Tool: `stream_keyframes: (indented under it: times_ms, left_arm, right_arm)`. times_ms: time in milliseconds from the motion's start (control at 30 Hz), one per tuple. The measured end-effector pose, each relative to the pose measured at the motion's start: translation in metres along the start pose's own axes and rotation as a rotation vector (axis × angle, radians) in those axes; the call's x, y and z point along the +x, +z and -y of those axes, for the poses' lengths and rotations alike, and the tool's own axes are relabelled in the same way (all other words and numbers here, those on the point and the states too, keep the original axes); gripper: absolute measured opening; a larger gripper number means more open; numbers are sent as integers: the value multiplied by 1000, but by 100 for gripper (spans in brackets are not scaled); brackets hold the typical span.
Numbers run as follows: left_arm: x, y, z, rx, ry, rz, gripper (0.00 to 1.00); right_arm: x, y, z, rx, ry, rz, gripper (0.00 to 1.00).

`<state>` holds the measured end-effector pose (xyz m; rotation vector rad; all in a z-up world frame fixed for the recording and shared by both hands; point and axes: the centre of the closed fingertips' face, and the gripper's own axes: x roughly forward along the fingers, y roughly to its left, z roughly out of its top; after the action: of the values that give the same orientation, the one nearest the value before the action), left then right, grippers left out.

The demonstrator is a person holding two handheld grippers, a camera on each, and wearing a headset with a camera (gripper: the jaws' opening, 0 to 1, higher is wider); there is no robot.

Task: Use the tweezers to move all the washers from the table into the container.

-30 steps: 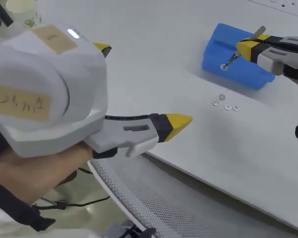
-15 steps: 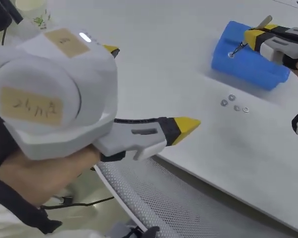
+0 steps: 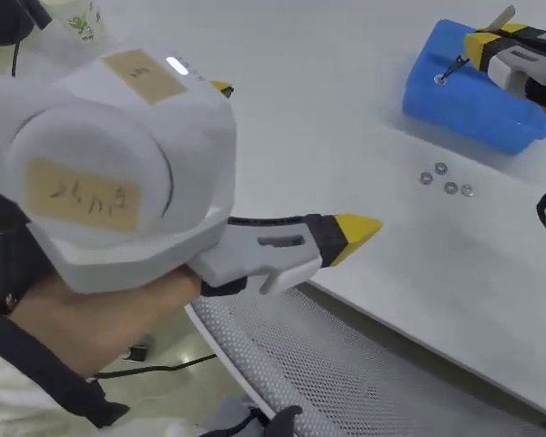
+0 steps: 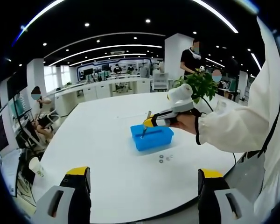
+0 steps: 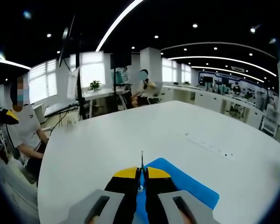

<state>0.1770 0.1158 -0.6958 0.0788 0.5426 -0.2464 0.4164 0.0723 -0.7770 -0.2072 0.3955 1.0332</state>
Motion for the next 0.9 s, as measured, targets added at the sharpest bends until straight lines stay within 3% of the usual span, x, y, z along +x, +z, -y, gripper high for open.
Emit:
stream_keyframes:
  times_ms: [233, 367, 900]
  left_arm:
    - [2, -1, 1, 2, 4, -5, 97]
    - [3, 2, 4, -5, -9, 19, 98]
    - [5, -9, 10, -8, -18, -27, 99]
  right_arm:
    - [13, -13, 2, -1, -8, -20, 1]
    - [19, -17, 3, 0, -10, -26, 1]
    - [24, -27, 3, -27, -16, -54, 2]
